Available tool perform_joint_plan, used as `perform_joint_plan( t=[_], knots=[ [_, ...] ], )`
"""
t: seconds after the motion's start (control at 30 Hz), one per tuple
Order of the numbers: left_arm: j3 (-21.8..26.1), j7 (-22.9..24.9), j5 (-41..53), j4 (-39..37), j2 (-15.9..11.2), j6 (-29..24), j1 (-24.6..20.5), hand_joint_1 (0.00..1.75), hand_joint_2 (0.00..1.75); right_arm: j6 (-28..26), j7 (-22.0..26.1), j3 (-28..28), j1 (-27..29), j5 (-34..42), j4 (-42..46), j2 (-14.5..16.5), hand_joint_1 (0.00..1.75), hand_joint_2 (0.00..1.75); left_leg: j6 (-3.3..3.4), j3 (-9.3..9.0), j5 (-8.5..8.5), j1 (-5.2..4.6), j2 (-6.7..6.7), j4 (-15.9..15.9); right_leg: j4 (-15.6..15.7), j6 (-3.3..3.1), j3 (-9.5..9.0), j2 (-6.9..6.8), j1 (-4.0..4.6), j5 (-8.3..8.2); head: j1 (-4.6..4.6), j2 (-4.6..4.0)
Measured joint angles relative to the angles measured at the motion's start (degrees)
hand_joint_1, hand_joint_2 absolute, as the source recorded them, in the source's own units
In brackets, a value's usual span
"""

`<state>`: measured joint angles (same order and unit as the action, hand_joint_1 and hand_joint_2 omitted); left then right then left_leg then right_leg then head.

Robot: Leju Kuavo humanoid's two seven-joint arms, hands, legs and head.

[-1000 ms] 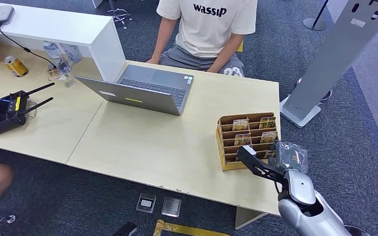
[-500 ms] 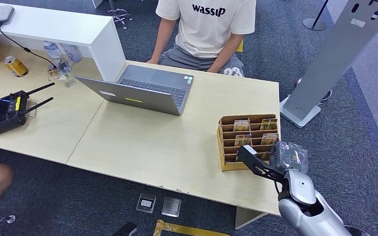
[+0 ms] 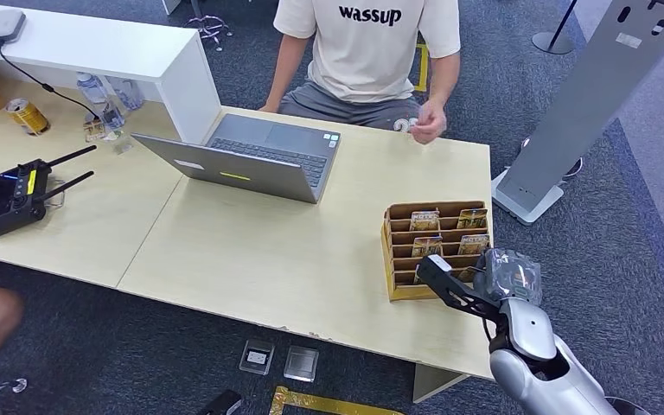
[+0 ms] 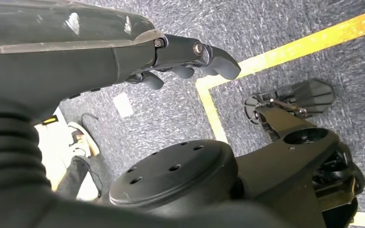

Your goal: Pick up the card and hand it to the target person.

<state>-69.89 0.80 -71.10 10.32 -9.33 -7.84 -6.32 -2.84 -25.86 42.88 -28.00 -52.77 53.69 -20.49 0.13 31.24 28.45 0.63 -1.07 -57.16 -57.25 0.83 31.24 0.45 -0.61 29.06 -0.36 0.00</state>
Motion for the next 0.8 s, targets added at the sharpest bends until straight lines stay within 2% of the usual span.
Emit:
perform_joint_plan(
  t=[0.2, 0.37, 0.53, 0.67, 0.8],
  knots=[
    [0.1, 1.0, -0.6, 0.0, -0.2, -0.6, 0.0, 0.00, 1.75, -0.1, -0.7, -0.7, 0.1, 1.4, 4.2, -1.3, 1.47, 1.75, 0.00, 0.01, 0.00, 0.00, 0.00, 0.0, 0.0, 0.00, 0.01, 0.00, 0.00, 0.00, -0.01, 0.00],
    [0.2, 1.8, -1.3, 0.0, -0.2, -0.8, 0.1, 0.00, 1.75, 1.4, -1.2, -2.8, -0.4, 3.8, 13.7, -3.4, 1.47, 1.75, 0.00, 0.01, 0.00, 0.00, 0.01, 0.0, 0.0, 0.00, 0.01, 0.00, 0.00, -0.01, 0.00, 0.00],
    [0.8, 2.3, -1.9, 0.0, -0.3, -1.1, 0.1, 0.00, 1.75, 2.0, -1.2, -5.3, -1.8, 9.7, 25.3, -4.9, 1.47, 1.75, 0.00, 0.00, 0.00, 0.00, 0.01, 0.0, 0.0, -0.01, 0.00, 0.00, 0.00, -0.01, -0.01, 0.00],
    [1.1, 2.6, -2.0, 0.0, -0.4, -1.3, 0.1, 0.00, 1.75, 1.8, -1.2, -6.6, -2.7, 12.3, 33.6, -5.5, 1.47, 1.75, 0.00, 0.00, 0.00, 0.00, 0.01, 0.0, 0.0, -0.01, 0.00, 0.00, 0.00, -0.01, -0.04, 0.00],
    [1.3, 2.6, -2.0, 0.0, -0.4, -1.2, 0.1, 0.00, 1.75, 0.0, -0.7, -6.5, -3.1, 10.7, 38.3, -4.9, 1.47, 1.75, 0.00, 0.01, 0.00, 0.00, 0.01, 0.0, 0.0, -0.01, -0.01, 0.01, 0.00, -0.01, -0.04, 0.00]
  ],
)
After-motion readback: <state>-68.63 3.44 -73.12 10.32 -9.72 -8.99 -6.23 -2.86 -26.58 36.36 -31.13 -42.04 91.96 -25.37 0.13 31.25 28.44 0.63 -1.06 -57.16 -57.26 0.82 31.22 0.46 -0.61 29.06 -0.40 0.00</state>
